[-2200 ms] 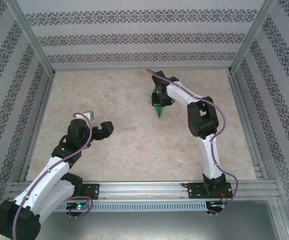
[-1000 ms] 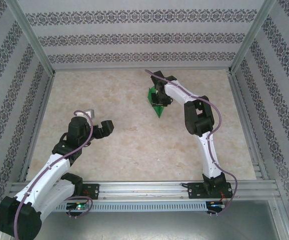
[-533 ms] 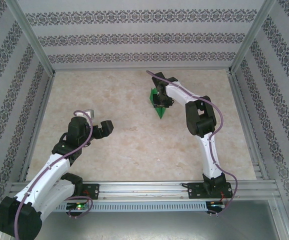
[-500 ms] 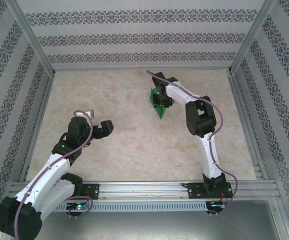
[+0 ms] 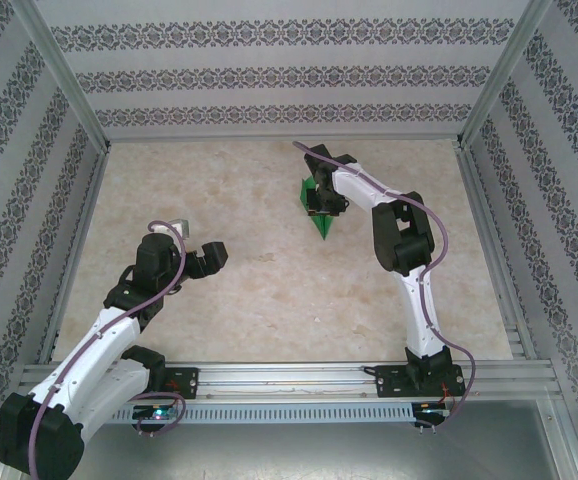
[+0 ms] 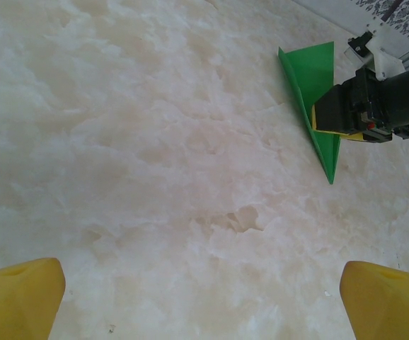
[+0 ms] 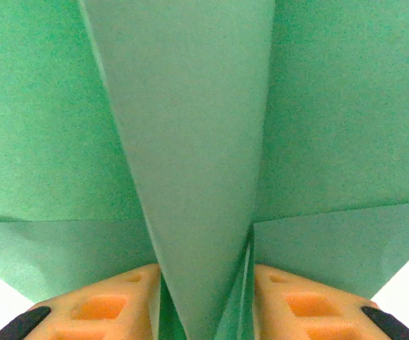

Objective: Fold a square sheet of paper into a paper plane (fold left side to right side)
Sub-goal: Place the paper plane at the center of the table, then reset both arms

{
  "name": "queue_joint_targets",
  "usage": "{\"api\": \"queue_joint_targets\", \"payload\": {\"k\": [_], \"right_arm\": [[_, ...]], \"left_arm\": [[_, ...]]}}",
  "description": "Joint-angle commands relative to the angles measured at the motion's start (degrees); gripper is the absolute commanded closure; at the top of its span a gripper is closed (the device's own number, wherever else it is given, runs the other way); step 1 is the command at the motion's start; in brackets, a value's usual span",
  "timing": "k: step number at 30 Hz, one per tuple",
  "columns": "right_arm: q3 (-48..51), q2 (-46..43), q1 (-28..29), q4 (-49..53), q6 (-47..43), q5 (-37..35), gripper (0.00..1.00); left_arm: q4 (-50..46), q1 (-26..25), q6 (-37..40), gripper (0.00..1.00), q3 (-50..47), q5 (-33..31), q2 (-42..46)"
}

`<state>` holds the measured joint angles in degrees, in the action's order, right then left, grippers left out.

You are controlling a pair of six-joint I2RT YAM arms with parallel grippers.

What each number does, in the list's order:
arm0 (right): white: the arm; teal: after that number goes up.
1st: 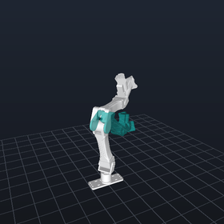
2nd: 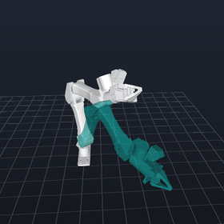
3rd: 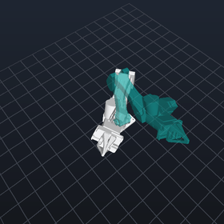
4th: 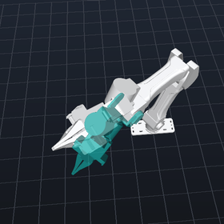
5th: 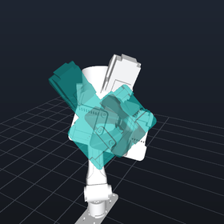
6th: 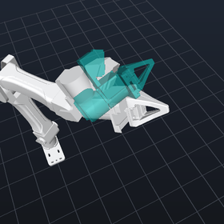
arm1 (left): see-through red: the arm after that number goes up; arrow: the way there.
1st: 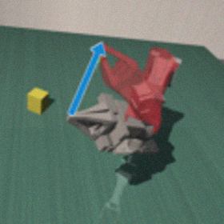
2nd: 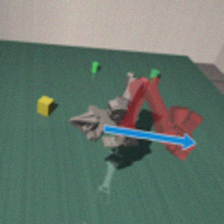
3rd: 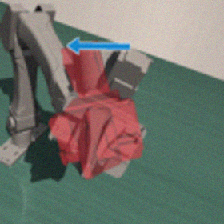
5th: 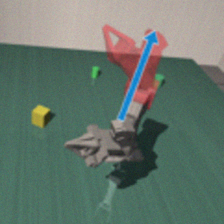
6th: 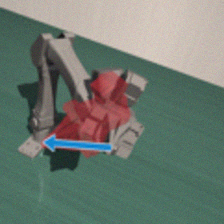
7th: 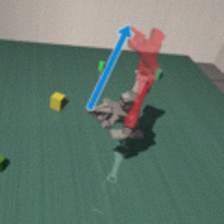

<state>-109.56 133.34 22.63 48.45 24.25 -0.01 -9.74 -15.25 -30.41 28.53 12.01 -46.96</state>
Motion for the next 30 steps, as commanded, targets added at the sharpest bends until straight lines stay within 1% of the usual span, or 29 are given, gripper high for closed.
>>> {"api": "queue_joint_targets", "payload": {"k": [1,8,13,18,23,25,30], "right_arm": [[1.0,-3.4,0.4,1.0,0.5,-1.1,0.63],[3.1,-6.2,0.7,0.6,0.5,-1.4,0.61],[8.1,-11.2,1.5,-0.9,-0.2,-0.3,0.59],[17.2,-20.9,2.7,-3.2,-1.4,-0.6,0.56],[27.8,-32.6,3.3,-5.5,-2.3,-1.9,0.5],[30.9,-36.9,3.0,-5.6,-3.1,-2.6,0.48],[37.4,-46.6,0.4,-6.5,-4.9,-1.5,0.41]], "left_arm": [[-1.4,0.8,0.2,0.0,2.2,0.6,0.1],[-1.4,0.8,0.2,0.0,2.4,0.4,0.2],[-1.3,1.3,0.3,0.0,2.5,-0.6,0.5],[-1.2,3.3,1.1,0.0,1.8,-1.6,0.5],[-0.9,6.6,1.4,0.0,0.7,-2.0,0.9],[-1.0,7.9,1.7,0.0,0.7,-1.8,1.2],[-1.2,10.5,3.3,0.0,1.6,-1.6,1.3]]}}
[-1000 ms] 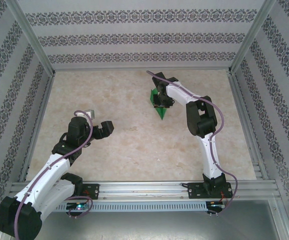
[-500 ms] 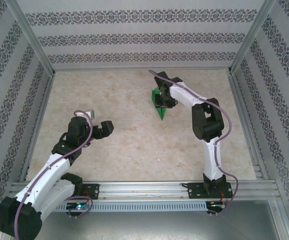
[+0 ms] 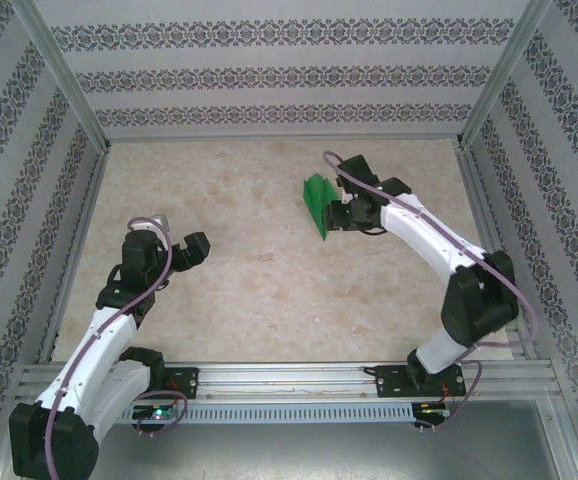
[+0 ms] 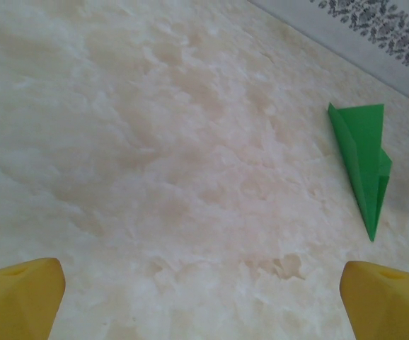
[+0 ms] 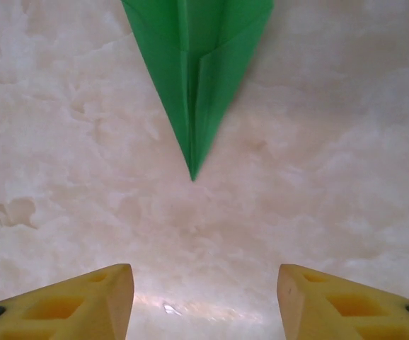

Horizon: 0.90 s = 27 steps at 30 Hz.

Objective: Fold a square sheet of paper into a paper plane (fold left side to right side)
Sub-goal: Reset both arms

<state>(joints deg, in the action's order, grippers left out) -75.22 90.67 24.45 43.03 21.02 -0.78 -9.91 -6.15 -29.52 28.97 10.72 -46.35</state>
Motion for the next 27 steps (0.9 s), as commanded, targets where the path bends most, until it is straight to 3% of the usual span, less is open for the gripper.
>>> {"api": "queue_joint_targets", "payload": {"k": [1,7,12,18,27], "right_arm": [[4.3,-5.7,-1.9,-1.6,-2.0,-1.0,0.4],[10.6,-15.8,-5.3,-3.6,-6.4,-6.0,0.21],[18.6,-22.7,-11.6,-10.4,-9.0,-7.5,0.03],[30.1,-27.5,-18.5,-24.1,-13.0,-6.3,0.02],[48.1,-25.1,-21.9,-59.5,-16.8,-7.8,0.02]], "left_arm": [[-1.1,1.7,2.7,0.0,1.3,-0.5,0.7],[-0.2,3.0,4.5,0.0,1.8,-3.5,1.1],[0.2,4.5,8.2,0.0,1.0,-8.7,0.5],[1.4,5.5,11.5,0.0,-1.0,-13.1,0.6],[13.2,6.4,18.5,0.0,-7.5,-18.2,-1.0]]}}
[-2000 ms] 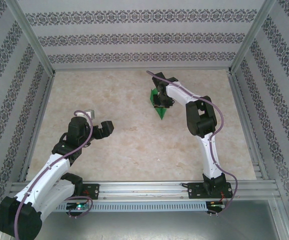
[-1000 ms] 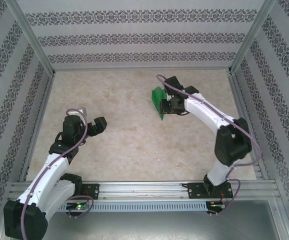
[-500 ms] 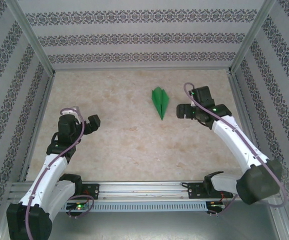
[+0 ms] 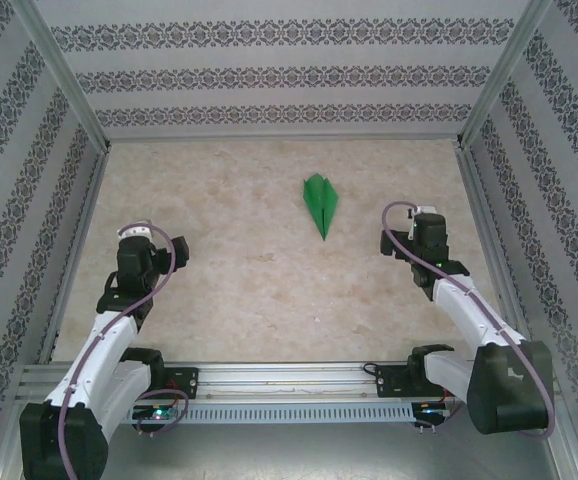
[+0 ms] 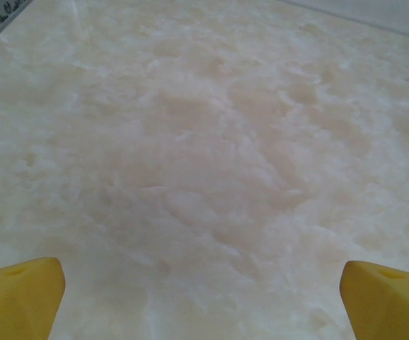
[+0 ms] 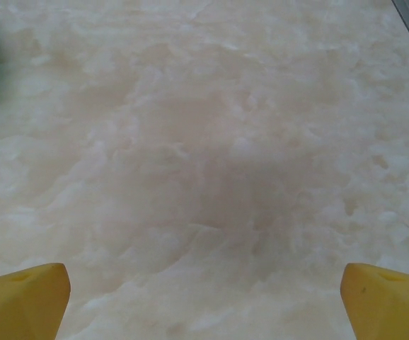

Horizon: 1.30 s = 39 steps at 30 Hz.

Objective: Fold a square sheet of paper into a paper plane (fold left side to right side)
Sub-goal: Reset both arms

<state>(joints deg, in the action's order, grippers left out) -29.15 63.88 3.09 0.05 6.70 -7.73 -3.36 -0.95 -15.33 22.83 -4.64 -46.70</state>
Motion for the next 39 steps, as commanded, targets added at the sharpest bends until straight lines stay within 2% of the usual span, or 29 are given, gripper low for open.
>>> {"api": "queue_joint_targets", "payload": {"k": [1,8,18,27,33,39], "right_arm": [[2.4,3.1,-0.5,-19.2,-3.3,0.0,0.02],[6.6,13.0,-0.7,-42.4,-6.2,4.6,0.02],[9.1,23.7,-1.9,-57.6,-6.3,8.8,0.02],[7.4,23.7,-3.6,-53.9,-4.1,9.6,0.02],[7.4,23.7,-3.5,-53.8,-4.2,9.5,0.02],[7.5,23.6,-3.4,-53.9,-4.3,9.5,0.02]], "left_arm": [[7.3,1.3,4.9,0.0,-1.5,-2.6,-1.3],[14.7,1.9,7.2,0.0,-2.8,0.8,-5.4],[26.6,2.6,9.2,0.0,-4.5,6.3,-12.3],[42.0,2.7,9.5,0.0,-6.1,9.2,-21.7],[56.4,2.8,12.0,0.0,-7.3,8.8,-30.8],[63.5,3.1,14.8,0.0,-7.7,12.5,-36.5]]}}
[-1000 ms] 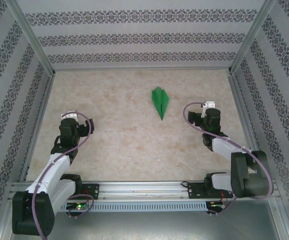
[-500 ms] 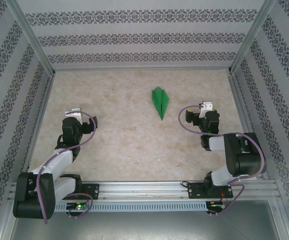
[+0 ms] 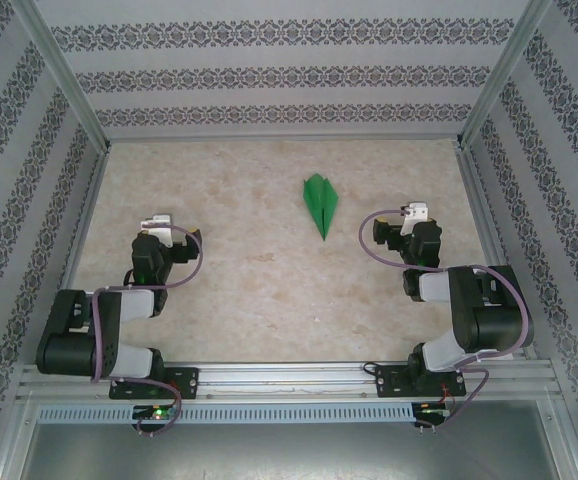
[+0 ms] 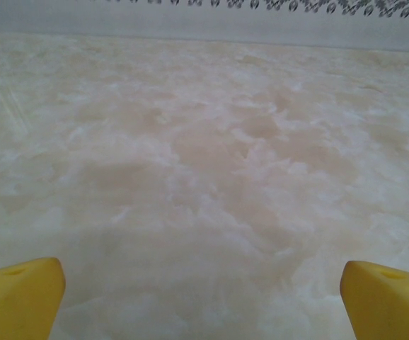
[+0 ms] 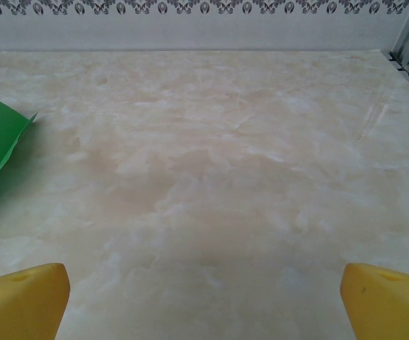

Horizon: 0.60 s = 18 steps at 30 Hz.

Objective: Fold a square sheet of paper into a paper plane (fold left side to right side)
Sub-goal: Reset both arms

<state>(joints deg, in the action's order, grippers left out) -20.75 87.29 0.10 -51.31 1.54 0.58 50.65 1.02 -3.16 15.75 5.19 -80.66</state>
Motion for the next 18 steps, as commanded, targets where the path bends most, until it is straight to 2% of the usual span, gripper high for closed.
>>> {"api": "queue_joint_targets", "payload": {"k": [1,6,10,13,18], "right_arm": [[-0.9,0.2,-0.4,-2.5,0.9,1.2,0.02],[-0.9,0.2,-0.4,-2.5,0.9,1.2,0.02],[-0.9,0.2,-0.5,-2.5,0.9,1.2,0.02],[-0.9,0.2,-0.5,-2.5,0.9,1.2,0.02],[-0.9,0.2,-0.5,-2.5,0.9,1.2,0.02]], "left_arm": [[11.7,1.2,2.7,0.0,-0.9,3.2,-4.1],[22.9,1.3,2.5,0.01,-2.2,3.3,-12.3],[16.2,1.4,2.3,0.01,0.3,2.6,-11.1],[5.0,1.4,1.7,0.0,5.6,0.6,-10.5],[4.8,1.3,1.8,0.01,5.9,0.1,-10.5]]}}
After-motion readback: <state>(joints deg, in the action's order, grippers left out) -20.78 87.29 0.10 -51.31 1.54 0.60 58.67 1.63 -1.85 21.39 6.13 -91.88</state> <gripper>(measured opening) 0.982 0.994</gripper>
